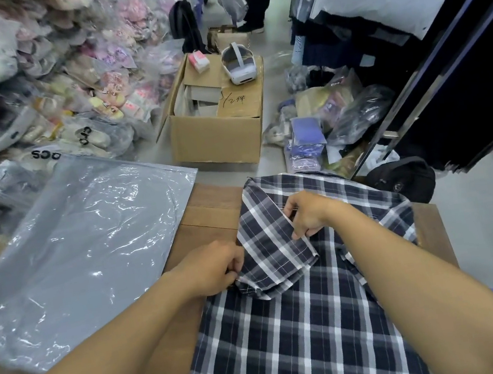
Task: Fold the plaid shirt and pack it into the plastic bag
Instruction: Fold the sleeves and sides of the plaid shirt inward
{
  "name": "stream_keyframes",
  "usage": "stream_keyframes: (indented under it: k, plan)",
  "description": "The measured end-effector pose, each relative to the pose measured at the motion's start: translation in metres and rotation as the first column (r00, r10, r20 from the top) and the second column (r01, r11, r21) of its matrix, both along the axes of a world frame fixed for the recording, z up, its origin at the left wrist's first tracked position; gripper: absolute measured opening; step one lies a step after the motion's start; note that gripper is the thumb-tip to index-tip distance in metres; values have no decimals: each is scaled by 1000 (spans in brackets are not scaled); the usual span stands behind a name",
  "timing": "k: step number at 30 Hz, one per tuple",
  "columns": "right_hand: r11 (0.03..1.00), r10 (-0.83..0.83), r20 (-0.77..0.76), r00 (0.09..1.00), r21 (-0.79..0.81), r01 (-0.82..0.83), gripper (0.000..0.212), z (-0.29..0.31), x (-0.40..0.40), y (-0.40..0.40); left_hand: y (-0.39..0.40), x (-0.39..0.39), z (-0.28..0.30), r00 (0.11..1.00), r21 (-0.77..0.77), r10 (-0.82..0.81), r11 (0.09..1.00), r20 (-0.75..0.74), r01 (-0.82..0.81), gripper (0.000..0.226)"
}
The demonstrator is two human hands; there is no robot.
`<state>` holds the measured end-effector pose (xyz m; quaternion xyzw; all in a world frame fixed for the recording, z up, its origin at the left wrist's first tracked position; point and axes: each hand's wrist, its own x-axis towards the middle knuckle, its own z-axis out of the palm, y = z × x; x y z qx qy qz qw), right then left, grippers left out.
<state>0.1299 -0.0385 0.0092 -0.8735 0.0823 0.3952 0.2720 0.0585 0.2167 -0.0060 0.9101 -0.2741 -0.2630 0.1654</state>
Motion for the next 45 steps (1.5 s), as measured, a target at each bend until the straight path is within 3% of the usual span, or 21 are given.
stream_keyframes:
  k: [5, 6, 8, 9, 11, 14, 19, 22, 25, 28, 30, 33, 36, 39, 40, 43, 45]
  plan:
    - [996, 63, 27, 998, -58, -61, 50, -3, -3, 3, -2, 4, 2, 996, 8, 62, 998, -71, -62, 7]
    - [993, 88, 39, 995, -79, -85, 53, 0, -4, 5, -7, 5, 6, 993, -20, 99, 995, -63, -101, 16]
    - [975, 171, 48, 984, -150, -162, 68, 7, -9, 7, -21, 7, 12, 990, -77, 141, 987, 18, -139, 50]
    - [957, 220, 36, 975, -203, -209, 78, 10, -12, 9, -30, 7, 13, 991, -76, 121, 990, 48, -117, 79]
    - [919, 281, 2, 960, -290, -268, 90, 10, -18, 11, -45, 5, 5, 999, 17, 3, 1000, 38, -4, 131]
    - [914, 284, 8, 959, -306, -268, 87, 8, -22, 12, -56, -1, -22, 982, 253, -176, 955, 67, 154, 151]
    - [957, 246, 92, 965, -182, -226, 72, 10, -30, 0, -63, 6, -22, 981, 354, -193, 916, -27, 190, 149]
    - [997, -13, 263, 965, 76, -8, 48, 6, -41, -23, -78, 24, -7, 996, 136, 65, 988, 57, -72, 111]
    - [947, -319, 423, 848, 182, 266, 30, 10, -53, -69, -92, 53, -7, 936, 0, 234, 970, 263, -242, 80]
    - [853, -499, 512, 699, 151, 499, 19, 3, -74, -132, -103, 70, -28, 968, 222, 94, 964, 233, -147, 86]
    - [796, -554, 533, 639, 116, 594, 14, -8, -88, -165, -104, 68, -43, 978, 275, 81, 952, 191, -132, 89]
    - [696, -652, 543, 529, 151, 702, 14, -14, -99, -193, -98, 69, -43, 948, 64, 242, 963, 207, -260, 84]
    - [630, -743, 457, 489, 230, 741, 23, -15, -96, -196, -88, 81, -30, 822, -129, 533, 846, 200, -517, 70]
    - [530, -845, 300, 443, 355, 771, 24, -24, -90, -199, -82, 99, -24, 763, -91, 624, 780, 166, -619, 57]
    - [517, -854, 288, 434, 359, 777, 23, -28, -86, -199, -81, 105, -23, 749, -109, 649, 760, 129, -640, 53]
    - [493, -866, 270, 420, 328, 805, 18, -33, -75, -197, -80, 116, -22, 628, -195, 761, 599, -163, -777, 50]
    - [480, -873, 260, 413, 298, 825, 9, -31, -70, -195, -81, 121, -23, 582, -189, 781, 551, -225, -813, 40]
